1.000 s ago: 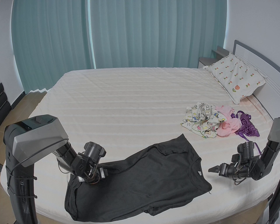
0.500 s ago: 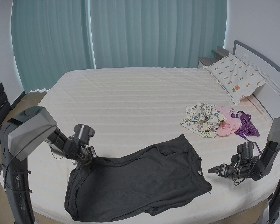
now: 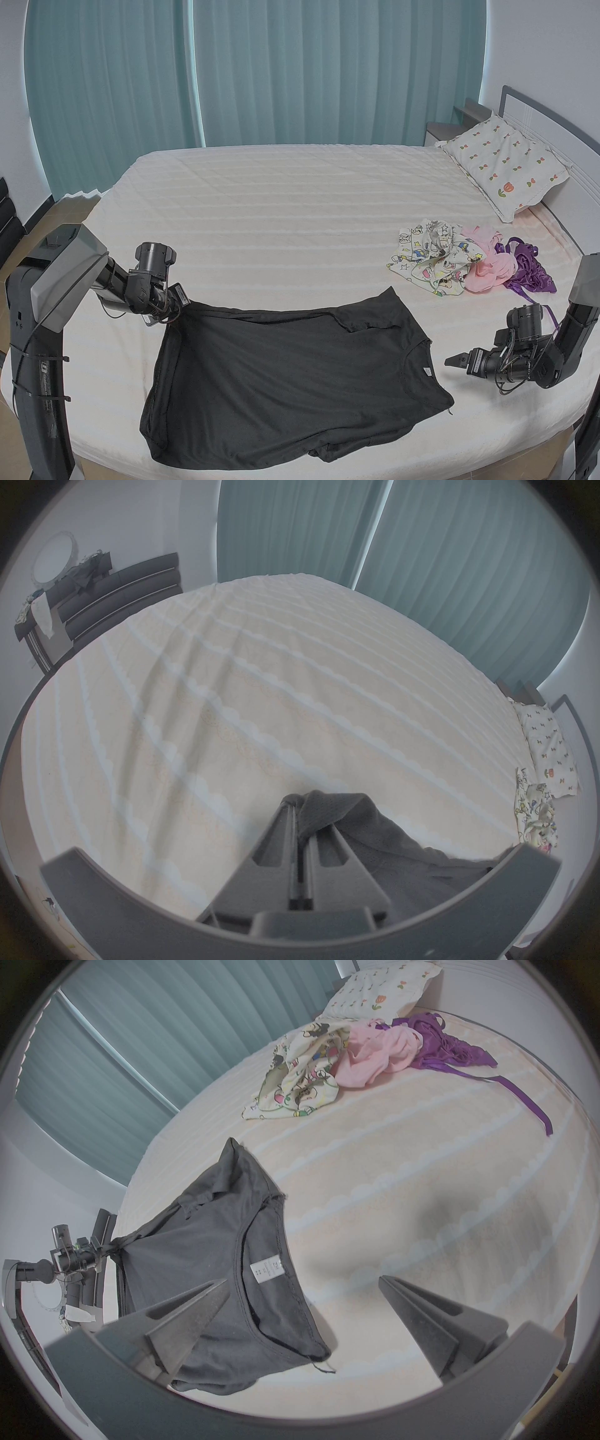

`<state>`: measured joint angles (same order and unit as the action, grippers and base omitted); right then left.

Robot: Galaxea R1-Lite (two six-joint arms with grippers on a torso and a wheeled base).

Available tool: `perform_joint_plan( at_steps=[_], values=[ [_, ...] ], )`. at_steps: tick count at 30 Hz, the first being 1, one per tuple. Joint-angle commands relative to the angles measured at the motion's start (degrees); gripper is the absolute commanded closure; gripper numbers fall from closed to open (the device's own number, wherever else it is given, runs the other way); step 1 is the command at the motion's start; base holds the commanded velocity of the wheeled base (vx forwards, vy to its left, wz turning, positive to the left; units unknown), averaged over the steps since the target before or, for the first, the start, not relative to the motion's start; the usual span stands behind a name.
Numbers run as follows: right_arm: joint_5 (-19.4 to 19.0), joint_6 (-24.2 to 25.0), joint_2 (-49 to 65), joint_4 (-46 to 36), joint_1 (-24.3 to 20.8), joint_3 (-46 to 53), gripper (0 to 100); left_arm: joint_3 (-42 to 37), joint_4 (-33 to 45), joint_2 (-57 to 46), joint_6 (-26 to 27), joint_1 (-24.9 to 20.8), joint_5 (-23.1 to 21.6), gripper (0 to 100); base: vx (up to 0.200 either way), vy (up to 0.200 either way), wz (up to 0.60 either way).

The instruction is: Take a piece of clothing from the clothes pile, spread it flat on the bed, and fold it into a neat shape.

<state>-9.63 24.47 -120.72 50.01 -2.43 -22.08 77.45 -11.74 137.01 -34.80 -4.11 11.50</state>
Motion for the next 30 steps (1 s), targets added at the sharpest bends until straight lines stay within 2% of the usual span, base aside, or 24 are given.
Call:
perform_joint_plan(
  at_steps=[1,2,3,6,10,12,13,15,17,20,23,24,25,26,30],
  values=[
    [0.05,0.32,-1.97,2.55,-0.04,0.28,0,2.53,0.05,4.41,-0.18,0.94,0.02,100,0.000,0.000,0.00],
    [0.05,0.32,-1.97,2.64,-0.04,0.28,0,2.53,0.05,4.49,-0.18,0.94,0.02,100,0.000,0.000,0.00],
    [0.05,0.32,-1.97,2.64,-0.04,0.28,0,2.53,0.05,4.49,-0.18,0.94,0.02,0,0.000,0.000,0.00],
    [-0.39,5.50,-0.74,5.89,-0.21,-0.33,0,2.71,0.05,4.67,-0.18,1.91,1.07,0,0.000,0.000,0.00],
    [-1.62,14.12,-1.53,12.04,-2.76,-3.15,0,2.62,-0.04,4.49,-0.26,2.70,1.34,0,0.000,0.000,0.00],
    [-1.62,17.11,-2.06,12.22,-3.90,-4.91,0,2.45,-0.04,4.32,-0.70,2.88,1.34,0,0.000,0.000,0.00],
    [-1.53,21.24,-2.76,11.87,-5.66,-8.33,0,2.18,0.05,3.88,-2.64,2.97,1.25,0,0.000,0.000,0.00],
    [-1.36,24.93,-3.91,10.55,-7.42,-12.11,0,1.74,0.14,2.56,-5.27,2.97,0.72,0,0.000,0.000,0.00],
    [-1.36,26.07,-4.43,9.41,-8.03,-14.05,0,1.30,0.14,1.51,-6.24,3.05,0.28,0,0.000,0.000,0.00],
    [-0.21,29.41,-7.07,0.00,-10.76,-24.50,0,-5.29,-0.04,-4.65,-9.05,3.41,-6.84,0,0.000,0.000,0.00],
    [1.37,33.72,-9.00,-5.45,-12.34,-31.10,0,-12.06,-0.57,-10.01,-10.20,3.41,-12.55,0,0.000,0.000,0.00],
    [1.37,33.72,-9.00,-5.45,-12.34,-31.10,0,-12.06,-0.57,-10.01,-10.20,3.41,-12.55,0,0.000,0.000,0.00],
    [3.57,35.74,-10.76,-7.99,-13.31,-34.70,0,-16.71,-1.18,-13.61,-10.37,3.32,-15.10,0,0.000,0.000,0.00],
    [4.45,35.65,-11.46,-8.79,-13.66,-35.58,0,-19.18,-1.80,-15.19,-10.55,3.23,-15.63,0,0.000,0.000,0.00],
    [4.97,35.65,-12.69,-9.40,-14.80,-35.84,0,-28.05,-7.60,-19.50,-12.04,2.97,-16.59,0,0.000,0.000,0.00]
  ],
)
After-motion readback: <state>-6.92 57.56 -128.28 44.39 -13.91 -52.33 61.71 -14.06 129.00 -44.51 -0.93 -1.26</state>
